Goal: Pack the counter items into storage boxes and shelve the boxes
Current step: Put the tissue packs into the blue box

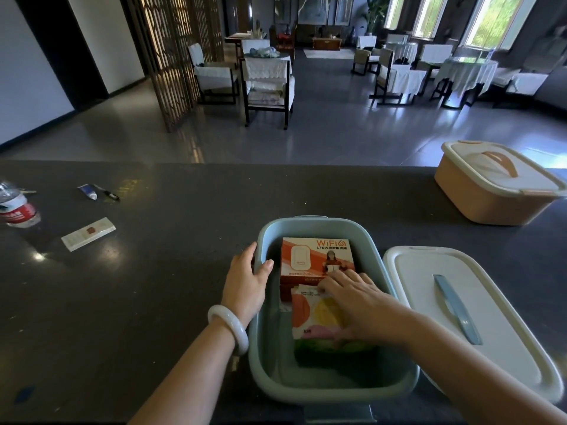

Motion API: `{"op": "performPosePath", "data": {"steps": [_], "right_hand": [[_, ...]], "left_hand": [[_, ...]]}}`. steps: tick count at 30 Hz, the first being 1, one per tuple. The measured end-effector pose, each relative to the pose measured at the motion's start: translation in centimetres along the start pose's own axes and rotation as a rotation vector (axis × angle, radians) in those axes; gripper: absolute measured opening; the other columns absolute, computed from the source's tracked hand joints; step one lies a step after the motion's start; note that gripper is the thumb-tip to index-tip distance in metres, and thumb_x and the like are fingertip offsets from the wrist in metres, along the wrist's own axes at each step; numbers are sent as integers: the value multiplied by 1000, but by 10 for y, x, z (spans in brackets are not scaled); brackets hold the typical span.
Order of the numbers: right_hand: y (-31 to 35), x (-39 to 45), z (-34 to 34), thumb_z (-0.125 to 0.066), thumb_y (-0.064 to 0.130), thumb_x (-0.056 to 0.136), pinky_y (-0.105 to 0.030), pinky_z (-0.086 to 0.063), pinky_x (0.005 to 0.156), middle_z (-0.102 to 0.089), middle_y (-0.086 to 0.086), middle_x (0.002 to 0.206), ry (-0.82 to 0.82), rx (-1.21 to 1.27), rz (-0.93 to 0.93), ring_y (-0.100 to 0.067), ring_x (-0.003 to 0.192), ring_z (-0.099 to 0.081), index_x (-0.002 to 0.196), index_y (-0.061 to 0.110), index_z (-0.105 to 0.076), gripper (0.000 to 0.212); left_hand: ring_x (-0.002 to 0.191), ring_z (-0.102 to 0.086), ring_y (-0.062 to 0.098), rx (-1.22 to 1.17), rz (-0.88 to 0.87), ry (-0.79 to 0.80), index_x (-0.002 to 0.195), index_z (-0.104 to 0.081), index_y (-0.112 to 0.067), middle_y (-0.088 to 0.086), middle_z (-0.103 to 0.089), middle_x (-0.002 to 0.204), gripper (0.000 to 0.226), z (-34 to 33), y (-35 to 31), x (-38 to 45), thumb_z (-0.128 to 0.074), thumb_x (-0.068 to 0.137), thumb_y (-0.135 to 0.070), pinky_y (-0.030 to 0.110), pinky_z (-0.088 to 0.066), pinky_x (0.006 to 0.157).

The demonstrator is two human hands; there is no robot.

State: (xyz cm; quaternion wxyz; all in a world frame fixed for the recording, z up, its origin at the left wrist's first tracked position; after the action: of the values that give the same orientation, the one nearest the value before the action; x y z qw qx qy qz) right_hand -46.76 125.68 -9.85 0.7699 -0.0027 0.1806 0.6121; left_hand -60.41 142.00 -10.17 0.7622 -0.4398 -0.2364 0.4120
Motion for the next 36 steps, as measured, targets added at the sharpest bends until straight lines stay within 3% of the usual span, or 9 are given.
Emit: {"op": "performPosePath", "data": {"steps": [5,10,15,18,20,22,25,30,36], "right_hand": [[3,2,3,-44,83,69,-44,-9,118,-18,12,152,15,-19,13,-17,142,-14,141,40,-18,88],[16,7,22,-60,78,67,-38,-19,115,-29,18,141,-86,11,56,-9,131,-24,139,42,-22,89],[39,29,58,-61,44,86,-33,-34,106,-43,15,119,-290,73,91,-9,115,-38,122,33,-44,41],[56,49,79,-58,25,90,-22,-37,89,-46,19,106,-416,32,118,-7,105,-46,108,34,-49,22],[70,65,90,-59,25,90,-21,-36,85,-44,22,101,-446,30,148,-6,102,-48,104,35,-48,20],[87,84,94,-61,27,89,-25,-40,93,-47,15,116,-414,24,205,-9,109,-45,119,29,-49,32],[121,118,91,-62,32,89,-32,-41,98,-44,8,130,-300,-26,248,-13,117,-43,131,27,-43,46],[183,172,76,-61,33,90,-32,-39,103,-41,6,137,-148,-49,358,-13,125,-40,134,27,-41,48],[256,241,65,-62,32,90,-33,-40,102,-40,5,138,16,-73,440,-15,126,-40,136,28,-40,51]], "left_hand": [[134,-40,16,6,1,3,148,-33,-25,0,-38,149,56,0,-2,-1,-52,97,-36,20,-33,91],[133,-41,16,-14,13,31,148,-33,-25,0,-37,150,57,1,-2,0,-54,97,-35,22,-34,92],[110,-45,1,-60,24,55,140,-42,-30,-10,-47,133,47,2,-3,-1,-55,95,-37,16,-38,85],[91,-61,10,-68,15,77,116,-56,-31,-4,-63,109,28,8,1,-1,-51,94,-49,20,-50,73],[99,-60,10,-65,52,49,126,-54,-23,-1,-61,117,44,21,14,-2,-48,94,-52,27,-50,86],[109,-55,8,-59,103,-14,132,-52,-22,-4,-57,124,42,42,33,0,-49,96,-45,23,-44,93],[106,-54,4,-39,153,-90,125,-57,-24,-5,-58,120,31,81,62,3,-51,97,-38,14,-39,85],[101,-57,8,-2,262,-244,119,-61,-18,0,-60,118,26,158,108,5,-53,97,-29,21,-42,88],[100,-58,19,48,364,-291,119,-58,-12,9,-58,116,25,241,156,7,-51,99,-23,32,-48,91]]}}
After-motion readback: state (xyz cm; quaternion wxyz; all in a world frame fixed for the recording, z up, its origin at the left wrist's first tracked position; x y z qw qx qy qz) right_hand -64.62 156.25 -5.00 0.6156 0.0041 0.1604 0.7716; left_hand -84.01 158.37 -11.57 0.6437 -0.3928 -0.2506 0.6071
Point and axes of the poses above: each hand's wrist, its own x-axis towards the middle knuckle, its own z-axis out of the back of the hand, y = z × x, the point moved 6 cm from there along x, towards the middle knuckle
